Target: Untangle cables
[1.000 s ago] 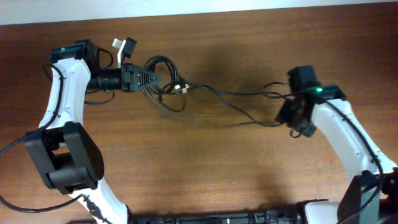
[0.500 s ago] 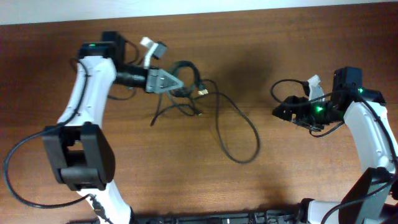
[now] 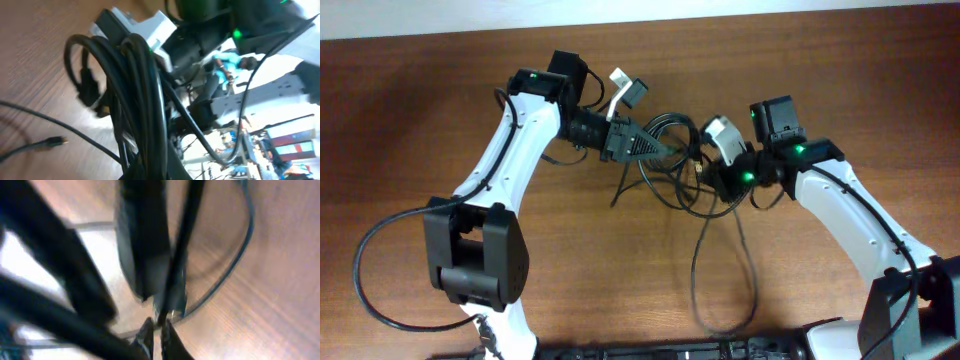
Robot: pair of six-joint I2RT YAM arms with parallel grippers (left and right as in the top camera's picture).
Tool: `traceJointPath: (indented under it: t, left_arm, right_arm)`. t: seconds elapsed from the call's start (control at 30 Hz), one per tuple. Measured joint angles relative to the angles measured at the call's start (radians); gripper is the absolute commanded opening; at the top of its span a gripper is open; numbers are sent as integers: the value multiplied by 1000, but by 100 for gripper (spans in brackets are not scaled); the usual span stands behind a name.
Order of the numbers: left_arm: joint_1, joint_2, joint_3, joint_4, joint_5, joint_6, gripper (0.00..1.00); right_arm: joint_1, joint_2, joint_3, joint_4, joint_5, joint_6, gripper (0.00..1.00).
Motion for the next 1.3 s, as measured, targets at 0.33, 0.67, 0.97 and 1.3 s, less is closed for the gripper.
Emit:
traceJointPath:
  t: [0.33,0.67,0.97,1.3]
  left_arm:
    - [-25,0,-2,405,-632,-925,0]
    - [-24,0,-2,532,-312,-987,0]
    - [-49,0,0,568,-666,-1229,18]
    - [378,0,6,192,-1006,-1057,7]
  right_arm:
    - [-153,4,-4,-92,-236,97,99]
    - [166,86,-3,466,-166,294,99]
    - [314,93,-4,584,27,643,4]
    - [-25,-144,0,132,19,547,4]
